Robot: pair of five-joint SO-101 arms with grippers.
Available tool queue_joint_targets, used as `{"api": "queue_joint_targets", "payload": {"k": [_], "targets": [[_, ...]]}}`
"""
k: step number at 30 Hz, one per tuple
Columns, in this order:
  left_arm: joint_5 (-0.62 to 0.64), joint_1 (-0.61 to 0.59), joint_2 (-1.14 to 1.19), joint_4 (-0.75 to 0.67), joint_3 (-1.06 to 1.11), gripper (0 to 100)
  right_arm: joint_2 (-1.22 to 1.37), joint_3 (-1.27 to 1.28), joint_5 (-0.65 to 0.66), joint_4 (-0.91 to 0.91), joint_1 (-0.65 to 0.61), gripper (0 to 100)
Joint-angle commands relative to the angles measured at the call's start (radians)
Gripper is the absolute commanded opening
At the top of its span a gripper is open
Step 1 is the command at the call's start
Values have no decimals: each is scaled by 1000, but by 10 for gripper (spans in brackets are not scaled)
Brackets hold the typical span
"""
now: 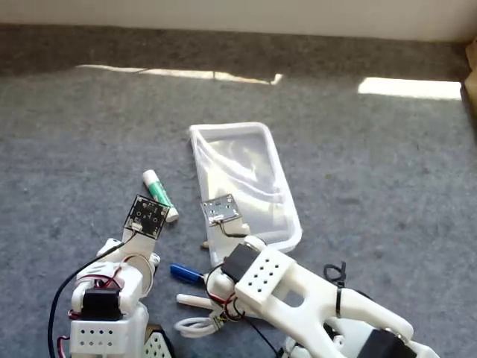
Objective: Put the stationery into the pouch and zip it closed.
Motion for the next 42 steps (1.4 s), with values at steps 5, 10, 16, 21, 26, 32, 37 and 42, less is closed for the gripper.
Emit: {"api": "queue_joint_targets", "payload": {"k": [5, 10, 16, 21, 26, 32, 37, 42], "targets": [[8, -5, -4, 5, 22, 5, 27, -27, -8, -15, -4, 176], [8, -5, -4, 5, 22, 5, 27, -27, 26, -15, 71, 94], [8, -5, -4, 5, 22, 5, 25, -27, 207, -4, 180, 5], [8, -5, -4, 5, 22, 5, 15, -65, 308, 45, 237, 5], [8, -5, -4, 5, 22, 5, -91, -159, 397, 130, 242, 5], [8, -5, -4, 5, 22, 5, -245, -171, 460, 128, 242, 5], [8, -5, -4, 5, 22, 5, -335, -171, 525, 128, 242, 5], [8, -5, -4, 5, 22, 5, -394, -171, 595, 128, 242, 5]]}}
